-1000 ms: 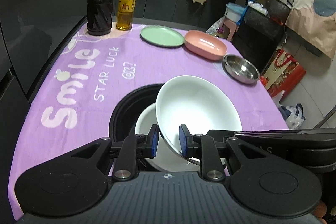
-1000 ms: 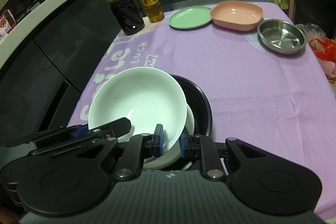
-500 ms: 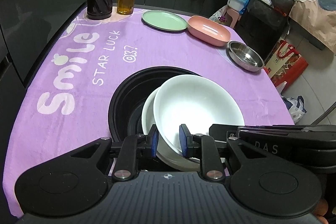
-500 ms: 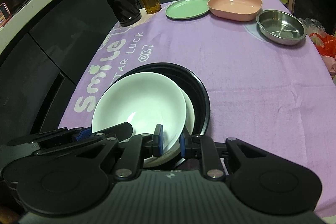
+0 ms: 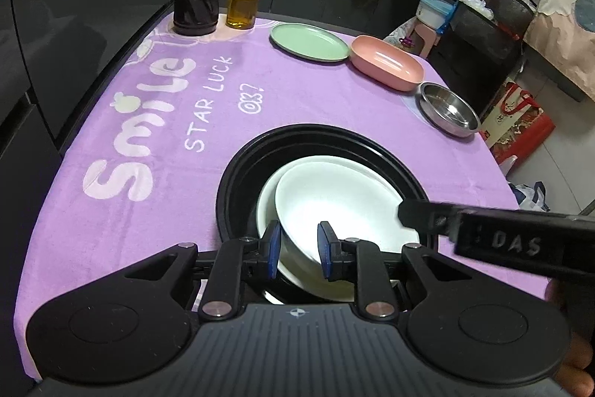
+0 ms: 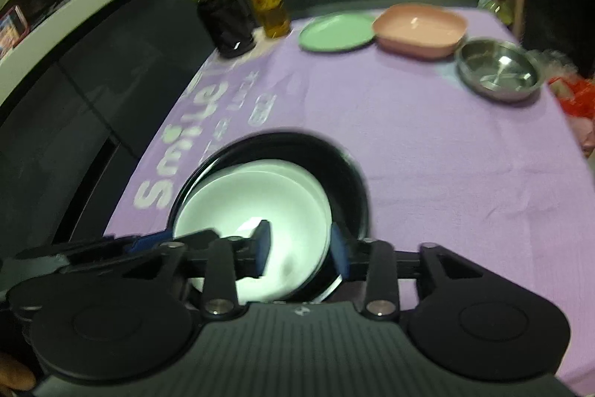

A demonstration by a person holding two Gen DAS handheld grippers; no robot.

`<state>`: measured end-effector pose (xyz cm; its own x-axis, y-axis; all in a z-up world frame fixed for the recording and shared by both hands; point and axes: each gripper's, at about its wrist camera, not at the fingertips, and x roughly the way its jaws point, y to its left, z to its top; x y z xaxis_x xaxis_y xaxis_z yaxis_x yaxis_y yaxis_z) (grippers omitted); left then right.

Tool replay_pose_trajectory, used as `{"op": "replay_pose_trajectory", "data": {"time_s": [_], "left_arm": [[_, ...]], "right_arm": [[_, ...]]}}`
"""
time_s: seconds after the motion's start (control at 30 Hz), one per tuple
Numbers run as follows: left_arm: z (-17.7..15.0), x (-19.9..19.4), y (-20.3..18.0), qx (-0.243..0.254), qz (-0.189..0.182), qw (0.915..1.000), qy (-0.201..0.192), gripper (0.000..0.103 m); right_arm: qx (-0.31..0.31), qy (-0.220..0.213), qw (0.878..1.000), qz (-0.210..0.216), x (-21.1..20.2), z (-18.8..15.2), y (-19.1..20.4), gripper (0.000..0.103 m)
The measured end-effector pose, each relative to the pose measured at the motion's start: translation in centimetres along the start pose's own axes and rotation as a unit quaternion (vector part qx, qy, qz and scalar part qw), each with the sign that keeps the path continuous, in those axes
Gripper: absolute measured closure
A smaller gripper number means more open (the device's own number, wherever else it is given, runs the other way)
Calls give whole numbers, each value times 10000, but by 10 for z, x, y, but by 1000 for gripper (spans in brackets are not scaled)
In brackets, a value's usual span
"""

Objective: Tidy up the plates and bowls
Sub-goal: 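Carry the small white bowl and lower it into the large white bowl, open, then lift both open grippers off the bowl stack and move toward the green plate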

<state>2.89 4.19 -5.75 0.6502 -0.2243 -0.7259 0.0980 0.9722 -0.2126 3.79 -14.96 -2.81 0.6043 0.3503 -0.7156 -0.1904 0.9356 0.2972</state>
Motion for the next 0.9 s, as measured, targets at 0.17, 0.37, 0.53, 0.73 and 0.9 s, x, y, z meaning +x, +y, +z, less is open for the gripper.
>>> {"op": "replay_pose_trajectory", "data": {"time_s": [0.17, 0.37, 0.53, 0.73, 0.9], "left_arm": [[1, -6, -2, 87, 116, 9999, -12, 83], [3, -14, -3, 276, 157, 9994, -110, 81], [5, -22, -2, 323, 189, 9990, -234, 80], [10, -29, 3, 232, 178, 9989, -376, 80], [18, -34, 4, 213, 135, 9984, -510, 79]], "right_arm": [[56, -23, 10000, -35, -1, 0, -5, 67], [33, 50, 10000, -12, 3, -1, -4, 67], [46, 8, 10000, 2, 0, 0, -4, 67], [102, -109, 9999, 25, -6, 3, -9, 67], [184, -198, 9996, -11, -9, 7, -15, 66]]}}
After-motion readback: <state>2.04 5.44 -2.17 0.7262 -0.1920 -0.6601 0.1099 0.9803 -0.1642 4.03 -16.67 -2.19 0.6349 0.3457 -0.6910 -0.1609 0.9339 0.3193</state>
